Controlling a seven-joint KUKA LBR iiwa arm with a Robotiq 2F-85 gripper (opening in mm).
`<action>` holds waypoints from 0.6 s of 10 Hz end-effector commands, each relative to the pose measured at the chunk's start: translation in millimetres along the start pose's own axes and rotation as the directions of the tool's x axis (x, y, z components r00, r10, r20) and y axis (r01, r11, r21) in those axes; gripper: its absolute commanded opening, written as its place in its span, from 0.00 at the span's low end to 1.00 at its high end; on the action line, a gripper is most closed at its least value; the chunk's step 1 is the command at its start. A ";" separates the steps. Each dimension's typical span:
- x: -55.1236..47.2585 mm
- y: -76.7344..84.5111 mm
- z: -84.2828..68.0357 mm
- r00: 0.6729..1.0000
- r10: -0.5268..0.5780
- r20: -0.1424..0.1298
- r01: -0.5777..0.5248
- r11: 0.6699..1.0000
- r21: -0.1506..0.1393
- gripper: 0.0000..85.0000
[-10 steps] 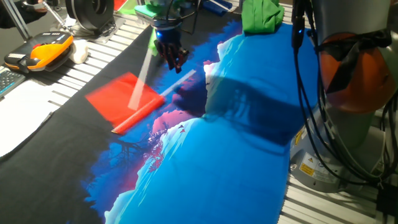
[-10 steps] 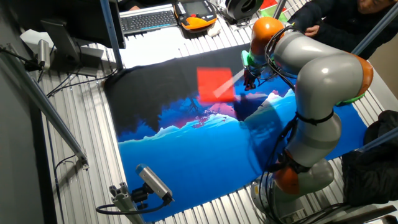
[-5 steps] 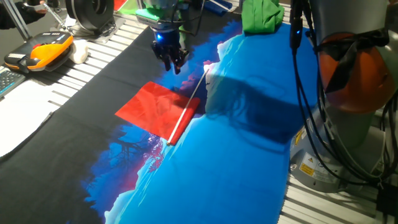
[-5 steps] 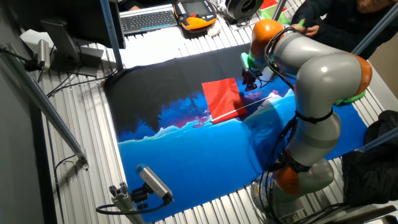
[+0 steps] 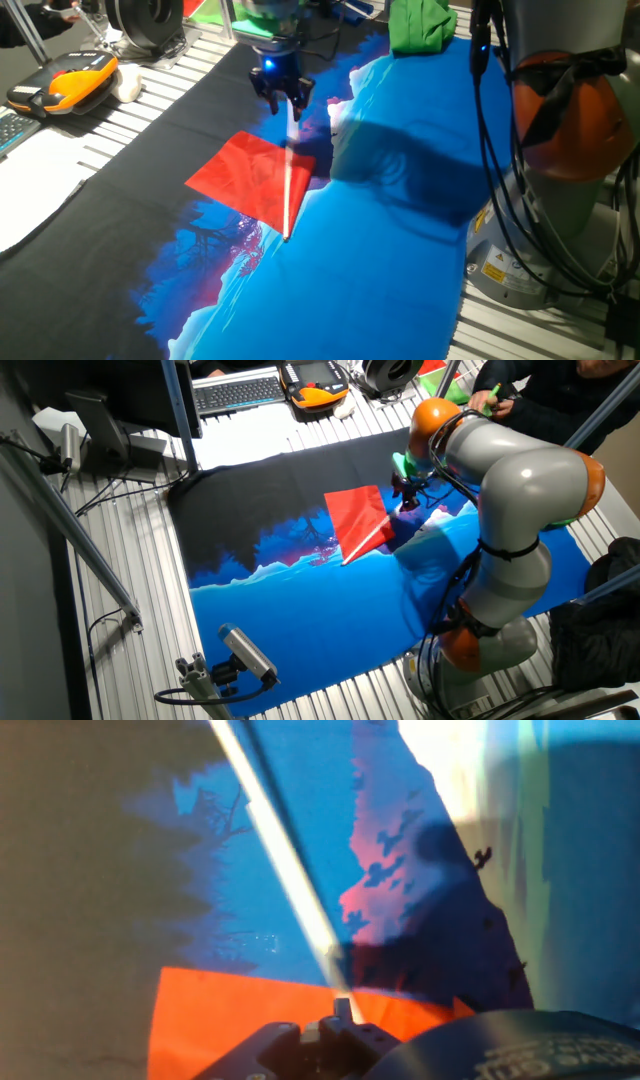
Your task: Wave the flag
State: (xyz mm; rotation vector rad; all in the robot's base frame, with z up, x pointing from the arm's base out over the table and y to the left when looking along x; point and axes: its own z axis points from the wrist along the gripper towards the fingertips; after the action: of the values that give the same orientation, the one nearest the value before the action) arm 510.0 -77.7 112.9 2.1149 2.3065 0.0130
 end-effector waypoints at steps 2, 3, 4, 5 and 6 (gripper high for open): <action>-2.6 2.0 4.8 0.997 -0.081 0.006 0.081 0.997 -0.006 0.60; -6.5 7.3 7.3 0.992 -0.125 -0.007 0.125 0.992 -0.026 0.60; -9.6 14.3 5.0 0.988 -0.152 -0.028 0.151 0.987 -0.053 0.60; -8.4 23.0 1.9 0.984 -0.173 -0.031 0.171 0.983 -0.059 0.40; -2.4 32.8 -2.3 0.984 -0.178 -0.018 0.177 0.983 -0.044 0.40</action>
State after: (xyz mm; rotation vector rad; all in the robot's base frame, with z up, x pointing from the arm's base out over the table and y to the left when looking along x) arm 544.1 -75.9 116.7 1.8923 2.4752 0.0730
